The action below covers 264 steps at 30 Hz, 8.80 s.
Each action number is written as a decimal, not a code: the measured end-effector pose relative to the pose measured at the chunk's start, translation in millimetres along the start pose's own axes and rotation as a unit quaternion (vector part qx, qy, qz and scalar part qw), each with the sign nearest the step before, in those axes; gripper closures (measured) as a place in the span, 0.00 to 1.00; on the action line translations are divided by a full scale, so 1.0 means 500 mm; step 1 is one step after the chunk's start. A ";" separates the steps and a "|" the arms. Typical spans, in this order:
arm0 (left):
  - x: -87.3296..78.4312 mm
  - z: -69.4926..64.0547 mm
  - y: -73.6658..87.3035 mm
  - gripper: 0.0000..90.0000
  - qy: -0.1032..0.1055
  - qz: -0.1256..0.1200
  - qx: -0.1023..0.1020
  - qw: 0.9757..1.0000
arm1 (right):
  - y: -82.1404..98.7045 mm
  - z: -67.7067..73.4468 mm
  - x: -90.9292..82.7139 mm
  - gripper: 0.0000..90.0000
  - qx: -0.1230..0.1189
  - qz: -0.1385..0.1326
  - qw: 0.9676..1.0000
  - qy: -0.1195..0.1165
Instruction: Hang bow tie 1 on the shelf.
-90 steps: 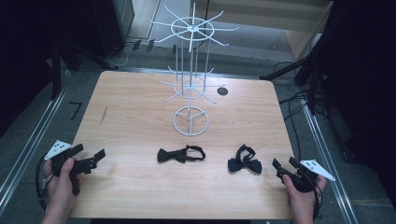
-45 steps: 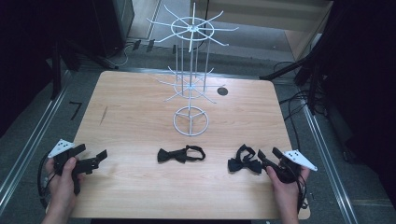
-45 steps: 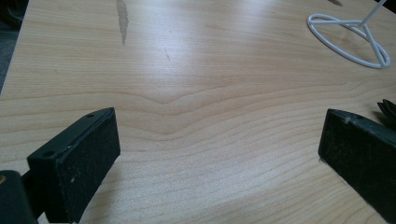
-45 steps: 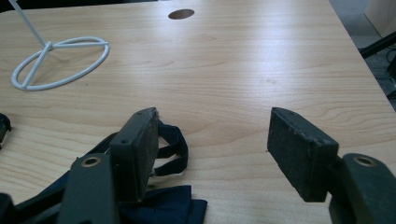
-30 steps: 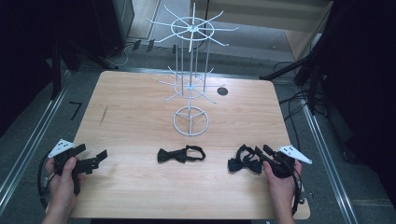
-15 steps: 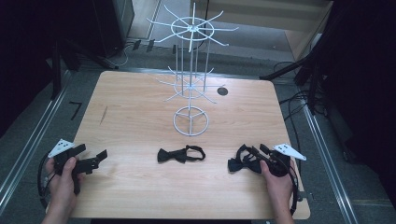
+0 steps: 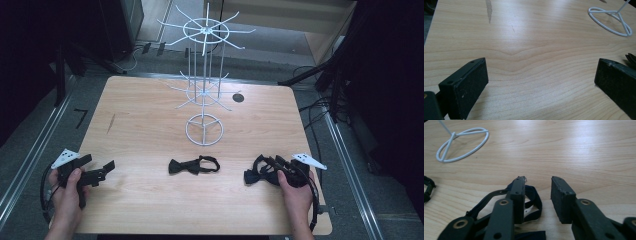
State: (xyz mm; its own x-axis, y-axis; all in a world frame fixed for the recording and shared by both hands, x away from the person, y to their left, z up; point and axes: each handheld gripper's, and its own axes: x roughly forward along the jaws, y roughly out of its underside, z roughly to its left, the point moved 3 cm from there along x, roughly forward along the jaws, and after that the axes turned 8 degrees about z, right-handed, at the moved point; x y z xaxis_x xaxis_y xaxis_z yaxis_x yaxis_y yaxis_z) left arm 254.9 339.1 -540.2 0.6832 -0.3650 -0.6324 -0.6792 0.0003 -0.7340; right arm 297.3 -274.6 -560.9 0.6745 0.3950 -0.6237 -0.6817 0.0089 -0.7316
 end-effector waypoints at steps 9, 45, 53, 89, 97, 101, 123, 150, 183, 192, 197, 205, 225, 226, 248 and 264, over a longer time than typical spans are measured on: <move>0.000 0.000 0.000 0.00 0.000 0.000 0.000 1.000 | 0.005 0.002 0.008 0.81 0.001 0.019 1.000 0.012; 0.001 0.003 -0.001 0.00 0.005 0.005 -0.004 1.000 | -0.007 0.043 -0.037 1.00 -0.029 -0.049 0.998 0.024; 0.000 0.002 -0.001 0.00 0.005 0.002 -0.003 1.000 | -0.016 0.058 -0.052 1.00 -0.038 -0.069 0.997 0.021; -0.001 0.004 0.000 0.00 0.008 -0.003 -0.007 1.000 | -0.091 0.155 -0.086 1.00 -0.079 -0.130 0.988 -0.007; -0.001 0.004 0.000 0.00 0.008 -0.003 -0.007 1.000 | -0.106 0.173 -0.085 1.00 -0.068 -0.134 0.988 -0.021; -0.001 0.004 0.000 0.00 0.008 -0.003 -0.007 1.000 | -0.112 0.183 -0.084 1.00 -0.070 -0.135 0.988 -0.025; -0.001 0.005 0.000 0.00 0.011 -0.002 -0.007 1.000 | -0.153 0.231 -0.086 1.00 -0.088 -0.147 0.984 -0.037; -0.002 0.005 0.000 0.00 0.011 -0.001 -0.006 1.000 | -0.198 0.281 -0.090 1.00 -0.105 -0.164 0.979 -0.063; -0.002 0.005 0.000 0.00 0.012 -0.001 -0.007 1.000 | -0.252 0.325 -0.100 1.00 -0.119 -0.178 0.973 -0.082; -0.001 0.005 0.000 0.00 0.012 -0.001 -0.007 1.000 | -0.269 0.324 -0.095 1.00 -0.116 -0.179 0.974 -0.081; -0.002 0.005 0.000 0.00 0.012 -0.001 -0.007 1.000 | -0.281 0.323 -0.089 1.00 -0.112 -0.173 0.975 -0.083; -0.001 0.005 0.000 0.00 0.013 -0.001 -0.007 1.000 | -0.295 0.327 -0.082 1.00 -0.113 -0.172 0.975 -0.086; -0.001 0.006 0.000 0.00 0.014 -0.001 -0.007 1.000 | -0.316 0.314 -0.037 1.00 -0.094 -0.147 0.980 -0.097; -0.001 0.006 0.000 0.00 0.014 0.000 -0.007 1.000 | -0.318 0.312 -0.033 1.00 -0.092 -0.147 0.980 -0.099; -0.001 0.006 -0.001 0.00 0.014 -0.002 -0.007 1.000 | -0.326 0.328 -0.009 1.00 -0.080 -0.135 0.981 -0.114; -0.001 0.006 -0.001 0.00 0.015 -0.001 -0.007 1.000 | -0.322 0.329 0.028 1.00 -0.067 -0.116 0.984 -0.118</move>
State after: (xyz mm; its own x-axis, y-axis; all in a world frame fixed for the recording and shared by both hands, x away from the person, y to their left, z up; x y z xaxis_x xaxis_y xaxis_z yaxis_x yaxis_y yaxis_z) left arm 255.8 342.0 -540.3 0.6769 -0.3922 -0.6229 -0.6812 -0.0130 -0.7320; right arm 369.9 -119.4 -406.3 0.7125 0.5991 -0.3653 -0.4621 0.0088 -0.8868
